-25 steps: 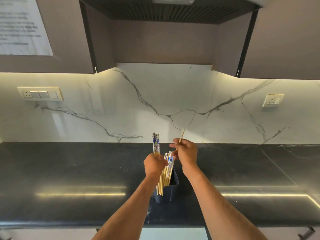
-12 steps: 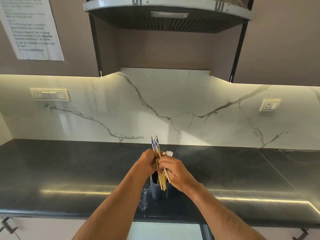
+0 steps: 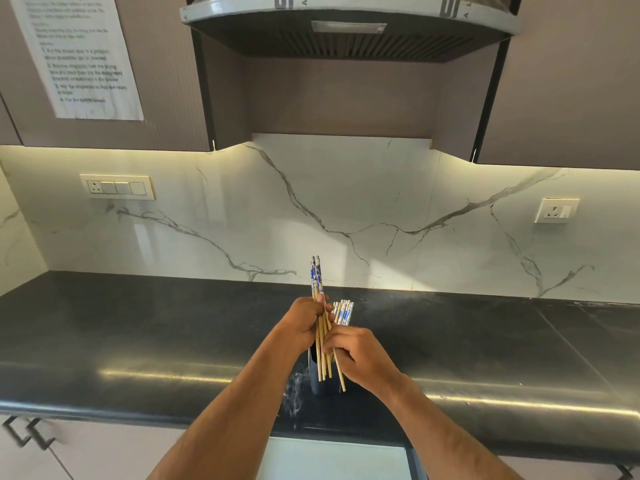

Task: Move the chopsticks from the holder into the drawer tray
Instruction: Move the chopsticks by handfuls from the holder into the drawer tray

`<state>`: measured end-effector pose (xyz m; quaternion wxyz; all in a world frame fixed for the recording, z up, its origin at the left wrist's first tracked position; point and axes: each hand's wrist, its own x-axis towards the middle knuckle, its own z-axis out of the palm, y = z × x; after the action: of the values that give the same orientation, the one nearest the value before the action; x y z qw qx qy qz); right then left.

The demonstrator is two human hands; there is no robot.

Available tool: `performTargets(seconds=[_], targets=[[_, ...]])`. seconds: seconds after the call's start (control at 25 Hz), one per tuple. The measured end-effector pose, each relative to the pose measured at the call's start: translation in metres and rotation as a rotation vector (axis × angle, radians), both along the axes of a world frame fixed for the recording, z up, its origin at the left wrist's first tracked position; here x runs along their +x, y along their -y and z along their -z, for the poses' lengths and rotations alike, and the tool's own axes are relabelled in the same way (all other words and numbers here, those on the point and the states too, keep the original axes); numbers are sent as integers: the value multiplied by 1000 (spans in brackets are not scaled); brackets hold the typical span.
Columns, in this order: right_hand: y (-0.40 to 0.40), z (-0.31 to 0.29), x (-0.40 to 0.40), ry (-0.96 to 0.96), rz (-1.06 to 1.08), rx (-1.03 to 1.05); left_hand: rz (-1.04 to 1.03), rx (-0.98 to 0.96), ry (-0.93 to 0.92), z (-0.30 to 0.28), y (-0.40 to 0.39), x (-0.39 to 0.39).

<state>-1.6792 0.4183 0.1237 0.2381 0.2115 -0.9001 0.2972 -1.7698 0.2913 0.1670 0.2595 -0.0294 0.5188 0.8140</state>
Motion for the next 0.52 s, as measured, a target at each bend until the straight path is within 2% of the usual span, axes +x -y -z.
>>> performTargets(seconds=[0.08, 0.16, 0.24, 0.32, 0.52], targets=[[-2, -1, 0, -163, 62, -6, -5, -103, -94, 2, -2, 4], [-4, -10, -10, -189, 193, -179, 48, -191, -202, 8, -3, 11], [-9, -27, -23, -16, 283, -414, 127, -240, -281, 17, -3, 20], [-17, -40, -37, 179, 281, -512, 193, -272, -322, 25, -3, 26], [-41, -47, -53, 410, 178, -402, 350, -319, -354, 32, -6, 36]])
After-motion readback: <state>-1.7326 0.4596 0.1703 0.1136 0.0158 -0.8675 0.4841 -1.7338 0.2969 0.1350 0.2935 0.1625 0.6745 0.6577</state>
